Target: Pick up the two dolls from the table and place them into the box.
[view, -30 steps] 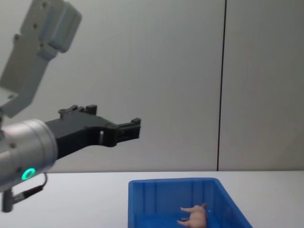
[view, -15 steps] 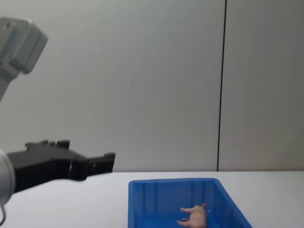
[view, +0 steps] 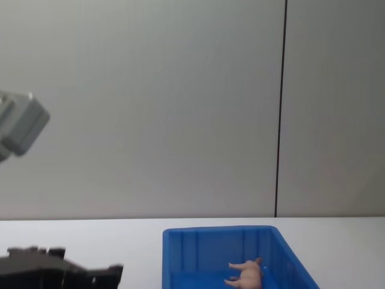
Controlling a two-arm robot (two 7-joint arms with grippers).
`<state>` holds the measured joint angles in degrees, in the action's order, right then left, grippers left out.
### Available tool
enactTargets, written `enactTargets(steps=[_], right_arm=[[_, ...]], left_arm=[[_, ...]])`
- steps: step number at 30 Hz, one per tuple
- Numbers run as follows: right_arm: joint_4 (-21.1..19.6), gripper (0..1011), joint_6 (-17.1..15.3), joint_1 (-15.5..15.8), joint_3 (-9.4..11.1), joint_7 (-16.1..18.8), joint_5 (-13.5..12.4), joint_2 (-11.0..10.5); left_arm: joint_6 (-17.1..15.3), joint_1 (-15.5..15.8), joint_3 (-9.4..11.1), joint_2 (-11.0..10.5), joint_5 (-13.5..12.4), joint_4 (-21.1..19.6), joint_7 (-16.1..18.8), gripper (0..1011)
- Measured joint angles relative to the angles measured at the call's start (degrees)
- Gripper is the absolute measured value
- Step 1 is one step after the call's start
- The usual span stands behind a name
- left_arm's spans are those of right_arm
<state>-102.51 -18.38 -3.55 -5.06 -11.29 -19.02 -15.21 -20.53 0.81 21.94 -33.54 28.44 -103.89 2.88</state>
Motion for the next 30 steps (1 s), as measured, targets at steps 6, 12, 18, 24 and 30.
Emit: enactTargets(steps=[6,12,18,24,30], right_arm=[[-0.04,1001,0.04,0.04,0.04,-0.12,-0.04,-0.02],[-0.05,1001,0.08,0.07,0.07,-0.18,-0.07,-0.02],[-0.05,1001,0.09,0.09,0.09,-0.21,-0.07,-0.02],[-0.05,1001,0.09,0.11,0.09,-0.25,-0.07,-0.02],[-0.05,1001,0.09,0.11,0.09,-0.27,-0.07,-0.02]], left_arm=[[-2.0,0.77,-0.09,0.6,0.21,2.43,-1.06,1001],[-3.01,2.72,-0.1,1.93,-0.83,6.19,-2.96,1001],[-3.31,4.63,-0.1,3.23,-2.08,9.57,-4.93,1001],[-3.47,6.79,-0.1,4.65,-3.41,13.3,-6.76,1001],[-3.94,7.9,-0.24,5.34,-4.1,15.47,-7.49,1001]])
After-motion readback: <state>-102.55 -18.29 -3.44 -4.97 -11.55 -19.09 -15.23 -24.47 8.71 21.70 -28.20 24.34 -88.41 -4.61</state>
